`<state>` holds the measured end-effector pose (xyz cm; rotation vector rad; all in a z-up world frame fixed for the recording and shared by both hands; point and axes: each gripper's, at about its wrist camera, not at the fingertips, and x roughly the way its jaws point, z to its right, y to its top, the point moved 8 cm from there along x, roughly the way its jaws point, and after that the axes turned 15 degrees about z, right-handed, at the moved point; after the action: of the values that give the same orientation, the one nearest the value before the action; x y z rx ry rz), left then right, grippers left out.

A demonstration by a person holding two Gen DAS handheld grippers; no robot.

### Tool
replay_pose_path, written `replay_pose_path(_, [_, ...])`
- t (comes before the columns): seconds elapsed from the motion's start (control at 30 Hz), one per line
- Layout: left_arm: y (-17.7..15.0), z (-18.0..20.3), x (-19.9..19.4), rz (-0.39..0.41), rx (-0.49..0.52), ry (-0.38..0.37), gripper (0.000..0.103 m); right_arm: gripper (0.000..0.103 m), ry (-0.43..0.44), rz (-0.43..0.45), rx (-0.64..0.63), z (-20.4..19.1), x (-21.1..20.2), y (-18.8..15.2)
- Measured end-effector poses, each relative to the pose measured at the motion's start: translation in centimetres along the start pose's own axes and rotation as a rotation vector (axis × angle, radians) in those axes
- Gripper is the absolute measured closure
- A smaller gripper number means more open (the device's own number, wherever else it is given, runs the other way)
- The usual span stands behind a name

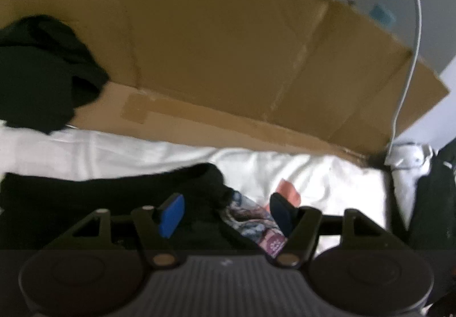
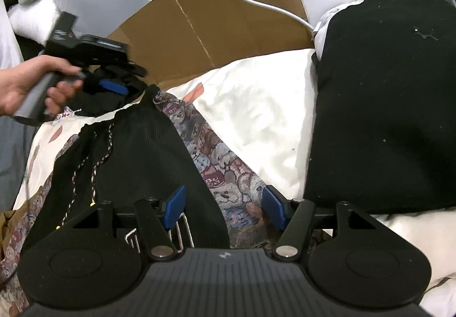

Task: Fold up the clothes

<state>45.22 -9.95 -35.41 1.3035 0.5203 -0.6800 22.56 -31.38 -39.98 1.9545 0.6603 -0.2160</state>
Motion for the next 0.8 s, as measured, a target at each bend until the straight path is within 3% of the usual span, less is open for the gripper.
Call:
replay_pose_path(0.23, [-1.3,-3.3,-4.8,-0.001,0.024,0.046,0.037,0.038,0.011,0.021,0.001,-0.8,-0.4,0.7])
replay_pose_path(0.37, [-3.7,-5.5,-6.4,-0.016,0.018,0.065,0.051,0.038,0.012,0.012,-0.004,-1.2,-0.2,0.5])
replay_pose_path(0.5, [-6.5,-6.7,-6.5,-0.055,0.003,0.071,0.059,0.039,0.020,0.005,-0.028,-1.9,-0.1,0.2])
replay_pose_path(0.6, [-9.0,-7.0,-6.0,-0.088,-0.015,0.055,0.059,0.044,0.031,-0.017,-0.049,-2.5,0.2,-0.4])
replay_pose_path(0.8, [-13.2,-8.5,-3.4,-0.143,-0.049,0.071,0.059,0.044,0.005,-0.051,-0.052,-2.1,0.6,-1.2])
